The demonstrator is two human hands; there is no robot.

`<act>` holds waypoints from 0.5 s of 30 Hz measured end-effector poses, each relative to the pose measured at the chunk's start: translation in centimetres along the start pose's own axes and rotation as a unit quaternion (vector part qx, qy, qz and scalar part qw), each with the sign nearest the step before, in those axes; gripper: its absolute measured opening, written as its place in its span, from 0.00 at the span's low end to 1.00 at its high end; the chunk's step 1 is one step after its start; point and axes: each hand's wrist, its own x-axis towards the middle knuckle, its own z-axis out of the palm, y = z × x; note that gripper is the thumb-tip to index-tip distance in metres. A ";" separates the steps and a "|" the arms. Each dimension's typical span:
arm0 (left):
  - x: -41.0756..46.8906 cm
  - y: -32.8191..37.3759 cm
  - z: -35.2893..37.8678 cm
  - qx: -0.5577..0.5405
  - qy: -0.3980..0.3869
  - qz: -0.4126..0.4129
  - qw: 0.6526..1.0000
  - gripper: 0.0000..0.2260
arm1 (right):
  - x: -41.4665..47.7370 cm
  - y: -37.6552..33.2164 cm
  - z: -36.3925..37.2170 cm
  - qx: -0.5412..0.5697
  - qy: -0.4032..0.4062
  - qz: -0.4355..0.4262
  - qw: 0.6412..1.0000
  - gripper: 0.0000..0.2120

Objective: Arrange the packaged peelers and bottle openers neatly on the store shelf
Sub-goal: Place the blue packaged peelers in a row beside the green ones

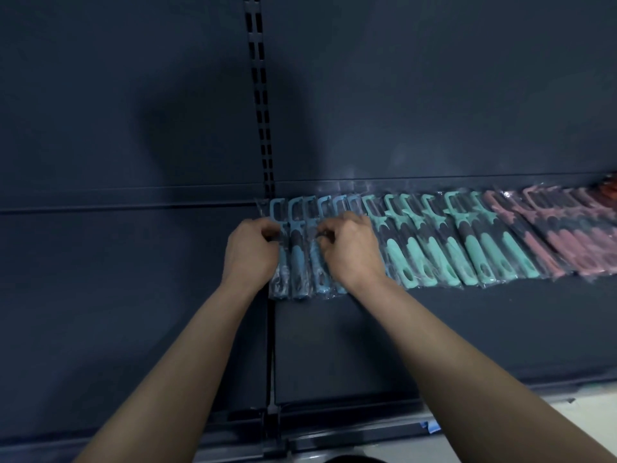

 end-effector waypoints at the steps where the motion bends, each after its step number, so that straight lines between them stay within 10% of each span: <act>1: -0.1 0.0 0.1 0.004 0.001 0.007 1.000 0.12 | 0.0 0.2 0.0 0.000 -0.005 -0.003 1.000 0.12; 15: -0.7 0.1 1.8 0.065 -0.037 0.073 0.995 0.20 | -0.3 2.7 -0.5 -0.017 -0.001 -0.036 0.999 0.14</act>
